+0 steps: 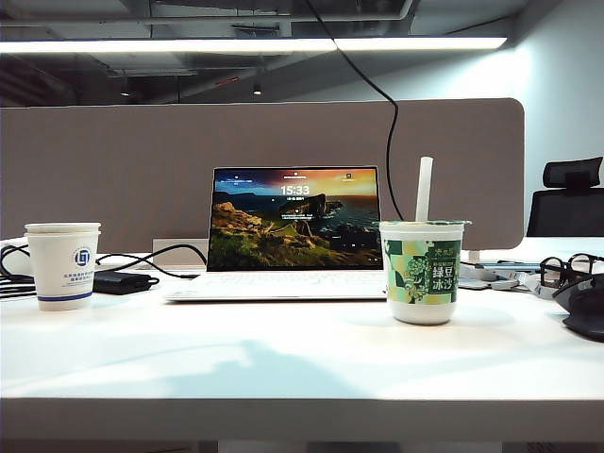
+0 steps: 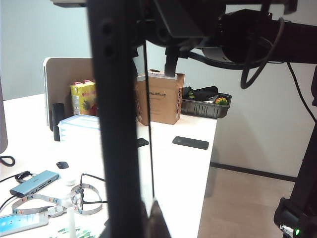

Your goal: Pick up the black phone, pick up the charger plug, insert the charger plug into the phone's charging port, and finally place the connected phone back on the desk.

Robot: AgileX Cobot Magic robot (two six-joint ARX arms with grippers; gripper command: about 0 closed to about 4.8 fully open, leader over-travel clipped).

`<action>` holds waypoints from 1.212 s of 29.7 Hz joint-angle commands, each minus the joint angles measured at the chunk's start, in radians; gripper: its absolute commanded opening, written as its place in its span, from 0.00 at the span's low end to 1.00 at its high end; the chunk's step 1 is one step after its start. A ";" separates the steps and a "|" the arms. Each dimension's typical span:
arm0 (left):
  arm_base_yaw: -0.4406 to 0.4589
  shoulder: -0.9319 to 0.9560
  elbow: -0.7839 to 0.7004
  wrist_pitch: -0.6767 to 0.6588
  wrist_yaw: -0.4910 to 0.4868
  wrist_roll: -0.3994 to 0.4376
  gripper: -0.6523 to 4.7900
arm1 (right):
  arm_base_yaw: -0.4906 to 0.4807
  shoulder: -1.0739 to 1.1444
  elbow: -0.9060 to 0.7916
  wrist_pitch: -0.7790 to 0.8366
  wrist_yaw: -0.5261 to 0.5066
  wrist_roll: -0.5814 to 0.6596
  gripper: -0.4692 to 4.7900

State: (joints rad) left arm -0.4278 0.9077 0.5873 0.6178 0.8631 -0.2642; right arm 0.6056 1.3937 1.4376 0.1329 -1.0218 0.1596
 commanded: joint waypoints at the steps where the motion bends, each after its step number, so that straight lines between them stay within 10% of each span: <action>1: 0.001 -0.006 0.009 0.073 -0.014 -0.006 0.11 | -0.002 -0.006 0.003 -0.002 -0.006 -0.005 0.09; 36: 0.002 -0.006 0.009 0.089 -0.053 -0.006 0.11 | -0.023 -0.018 0.003 -0.061 -0.053 -0.040 0.09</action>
State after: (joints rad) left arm -0.4278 0.9077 0.5865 0.6323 0.8448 -0.2630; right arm 0.5831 1.3804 1.4403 0.0879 -1.0584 0.1219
